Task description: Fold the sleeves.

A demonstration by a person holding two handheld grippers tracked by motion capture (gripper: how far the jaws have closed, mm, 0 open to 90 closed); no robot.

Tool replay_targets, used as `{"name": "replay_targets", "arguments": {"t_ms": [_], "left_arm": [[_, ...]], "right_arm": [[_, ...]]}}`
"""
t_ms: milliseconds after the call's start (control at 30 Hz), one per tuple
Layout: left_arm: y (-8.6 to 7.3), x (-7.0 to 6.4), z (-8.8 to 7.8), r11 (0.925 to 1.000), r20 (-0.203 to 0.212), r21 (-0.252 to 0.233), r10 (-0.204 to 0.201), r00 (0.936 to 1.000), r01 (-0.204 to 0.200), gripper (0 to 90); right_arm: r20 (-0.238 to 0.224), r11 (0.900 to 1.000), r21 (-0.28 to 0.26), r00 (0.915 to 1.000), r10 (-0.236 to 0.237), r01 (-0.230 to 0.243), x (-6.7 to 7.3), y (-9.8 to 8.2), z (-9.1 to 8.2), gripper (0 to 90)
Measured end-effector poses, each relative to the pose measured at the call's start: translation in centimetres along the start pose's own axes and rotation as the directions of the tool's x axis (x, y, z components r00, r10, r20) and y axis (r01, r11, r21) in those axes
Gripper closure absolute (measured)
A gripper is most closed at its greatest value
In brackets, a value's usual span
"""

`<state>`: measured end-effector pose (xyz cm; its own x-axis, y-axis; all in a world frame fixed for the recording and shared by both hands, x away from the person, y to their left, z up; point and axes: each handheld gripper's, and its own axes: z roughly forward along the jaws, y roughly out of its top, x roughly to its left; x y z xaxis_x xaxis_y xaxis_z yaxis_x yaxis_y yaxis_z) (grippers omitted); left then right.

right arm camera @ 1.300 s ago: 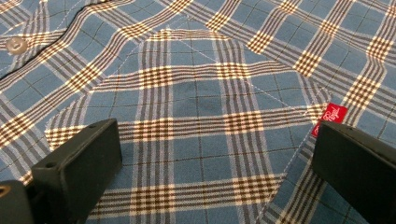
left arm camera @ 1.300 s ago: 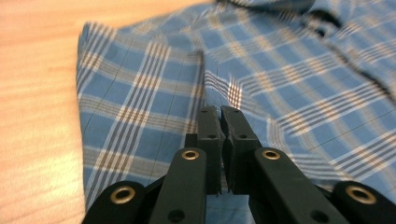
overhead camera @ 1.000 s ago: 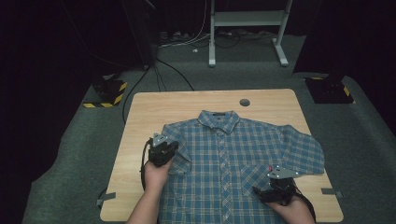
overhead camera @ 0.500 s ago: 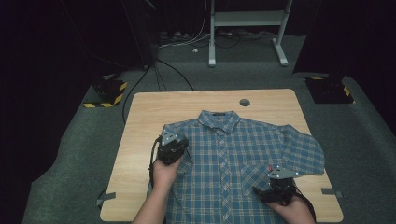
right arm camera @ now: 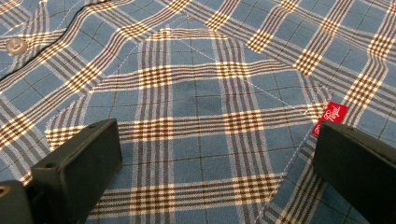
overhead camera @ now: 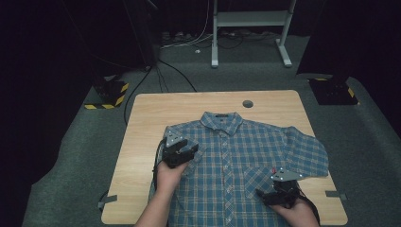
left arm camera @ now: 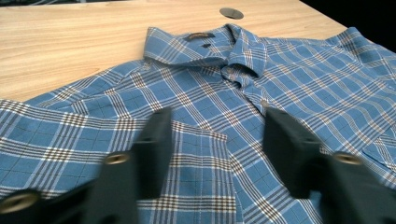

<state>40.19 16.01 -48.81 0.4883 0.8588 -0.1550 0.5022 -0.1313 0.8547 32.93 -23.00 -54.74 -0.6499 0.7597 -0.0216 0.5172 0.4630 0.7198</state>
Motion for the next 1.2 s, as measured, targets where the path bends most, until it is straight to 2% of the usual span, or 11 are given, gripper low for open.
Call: {"name": "replay_targets", "arguments": {"t_ms": [133, 200, 367, 433, 700, 733, 867, 1200], "left_arm": [[-0.3, -0.1, -0.1, 0.9996, 0.002, 0.004, 0.028, 0.9996, -0.028, 23.1], [-0.5, 0.1, -0.4, 0.9993, 0.021, -0.004, 0.037, 0.9991, -0.037, 21.4], [-1.0, 0.4, -1.0, 0.9977, 0.018, -0.007, 0.068, 0.9975, -0.068, 11.0], [-1.3, 0.5, -1.3, 0.9978, 0.016, -0.006, 0.065, 0.9977, -0.065, 8.0], [-2.8, 1.4, -2.1, 0.9979, 0.001, 0.002, 0.065, 0.9979, -0.065, 2.7], [-3.2, 1.8, -2.3, 0.9981, -0.015, 0.014, 0.06, 0.9981, -0.059, 0.2], [-3.9, 2.6, -2.9, 0.9985, -0.028, 0.022, 0.051, 0.9983, -0.051, 0.2], [-5.7, 4.2, -5.2, 0.9994, -0.075, 0.004, 0.035, 0.9966, -0.034, 0.2]], "right_arm": [[0.001, 1.0, 0.001, 1.0, 0.0, 0.0, 0.0, 0.0, 0.0, 0.7], [0.002, 1.0, 0.0, 1.0, -0.002, 0.002, 0.0, 0.0, 0.0, 0.7], [0.001, 1.0, 0.001, 1.0, 0.0, 0.0, 0.0, 0.0, 0.0, 0.6], [0.002, 1.0, 0.0, 1.0, -0.001, 0.001, 0.0, 0.0, 0.0, 0.6], [0.002, 1.0, 0.001, 1.0, 0.0, 0.0, 0.0, 0.0, 0.0, 0.6], [0.001, 1.0, 0.001, 1.0, 0.001, -0.001, 0.0, 0.0, 0.0, 0.6], [0.001, 1.0, 0.001, 1.0, 0.0, 0.0, 0.0, 0.0, 0.0, 0.6], [0.004, 1.0, 0.0, 1.0, -0.002, 0.002, 0.1, 0.0, 0.0, 0.6]]}}
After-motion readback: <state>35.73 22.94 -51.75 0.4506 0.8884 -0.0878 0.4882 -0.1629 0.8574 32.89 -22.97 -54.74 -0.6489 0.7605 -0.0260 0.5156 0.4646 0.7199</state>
